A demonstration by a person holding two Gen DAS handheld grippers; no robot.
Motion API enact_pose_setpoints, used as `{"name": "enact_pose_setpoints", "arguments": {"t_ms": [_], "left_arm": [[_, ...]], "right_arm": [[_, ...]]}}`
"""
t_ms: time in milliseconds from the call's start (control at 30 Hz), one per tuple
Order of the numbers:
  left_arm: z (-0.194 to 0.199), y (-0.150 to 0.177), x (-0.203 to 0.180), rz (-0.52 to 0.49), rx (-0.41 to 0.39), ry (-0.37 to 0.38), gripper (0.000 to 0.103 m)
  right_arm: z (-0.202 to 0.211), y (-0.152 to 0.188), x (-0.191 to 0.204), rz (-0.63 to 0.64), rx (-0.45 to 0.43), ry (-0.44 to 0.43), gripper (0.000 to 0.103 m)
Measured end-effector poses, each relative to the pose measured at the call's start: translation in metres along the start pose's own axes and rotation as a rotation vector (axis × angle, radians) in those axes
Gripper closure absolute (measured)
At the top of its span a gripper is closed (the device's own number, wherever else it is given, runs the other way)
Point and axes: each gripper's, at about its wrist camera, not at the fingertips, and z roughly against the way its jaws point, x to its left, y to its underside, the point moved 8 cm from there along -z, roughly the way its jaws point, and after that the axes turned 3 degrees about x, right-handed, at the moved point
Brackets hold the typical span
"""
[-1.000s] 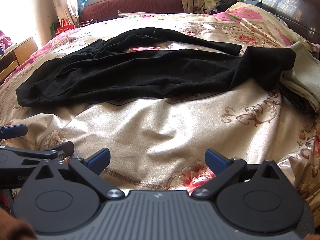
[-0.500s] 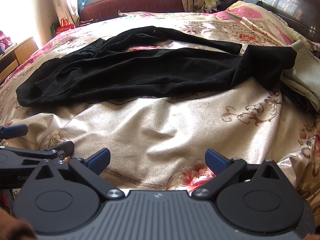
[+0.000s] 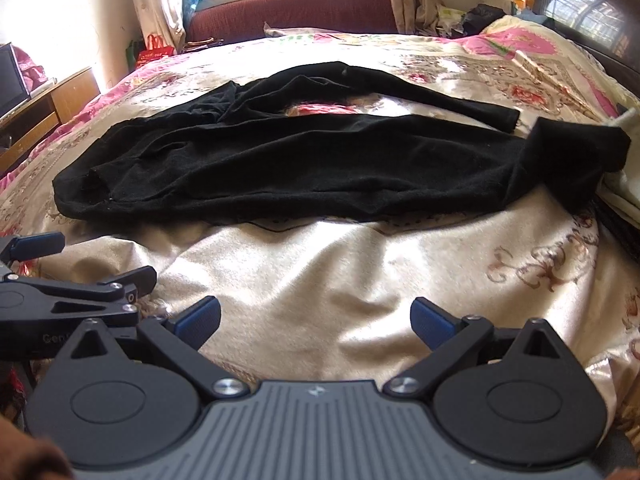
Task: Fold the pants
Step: 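Move both tools toward the waistband of the black pants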
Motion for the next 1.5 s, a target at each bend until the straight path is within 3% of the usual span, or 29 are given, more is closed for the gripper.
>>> {"name": "enact_pose_setpoints", "arguments": {"t_ms": [167, 433, 567, 733, 767, 900, 967, 1033, 1100, 1267, 1333, 1367, 1433, 1500], "left_arm": [[-0.014, -0.017, 0.058, 0.044, -0.021, -0.082, 0.0], [-0.047, -0.046, 0.147, 0.089, -0.057, -0.182, 0.0], [-0.073, -0.043, 0.163, 0.049, -0.021, -0.16, 0.0], [-0.093, -0.035, 0.159, 0.001, 0.014, -0.07, 0.0], [-0.096, -0.034, 0.157, -0.021, 0.02, -0.062, 0.006], [-0.1, -0.031, 0.152, -0.085, 0.016, -0.041, 0.016], [-0.103, -0.029, 0.155, -0.091, 0.038, -0.056, 0.031], [-0.107, -0.026, 0.158, -0.108, 0.055, -0.083, 0.045], [-0.11, -0.024, 0.164, -0.096, 0.063, -0.077, 0.048], [-0.117, -0.026, 0.173, -0.018, 0.063, -0.047, 0.044], [-0.123, -0.024, 0.171, -0.025, 0.079, -0.04, 0.048], [-0.123, -0.024, 0.17, -0.026, 0.081, -0.034, 0.053], [-0.119, -0.025, 0.172, -0.018, 0.072, -0.028, 0.056], [-0.111, -0.026, 0.18, 0.012, 0.058, -0.014, 0.058]], "right_arm": [[-0.018, -0.029, 0.033, 0.126, -0.028, -0.034, 0.003], [-0.056, -0.066, 0.111, 0.365, -0.053, -0.175, 0.004], [-0.081, -0.074, 0.143, 0.481, -0.047, -0.21, 0.008], [-0.106, -0.071, 0.168, 0.595, -0.021, -0.222, 0.015], [-0.11, -0.071, 0.17, 0.614, -0.022, -0.219, 0.015], [-0.123, -0.072, 0.174, 0.649, -0.022, -0.21, 0.03], [-0.125, -0.073, 0.175, 0.652, -0.025, -0.224, 0.043], [-0.126, -0.074, 0.181, 0.68, -0.028, -0.226, 0.066], [-0.127, -0.075, 0.187, 0.696, -0.013, -0.229, 0.07], [-0.128, -0.073, 0.202, 0.737, -0.019, -0.245, 0.063], [-0.133, -0.072, 0.207, 0.753, -0.029, -0.228, 0.064], [-0.136, -0.073, 0.209, 0.75, -0.026, -0.221, 0.067], [-0.139, -0.076, 0.211, 0.711, -0.002, -0.223, 0.088], [-0.137, -0.079, 0.214, 0.688, 0.009, -0.221, 0.092]]}}
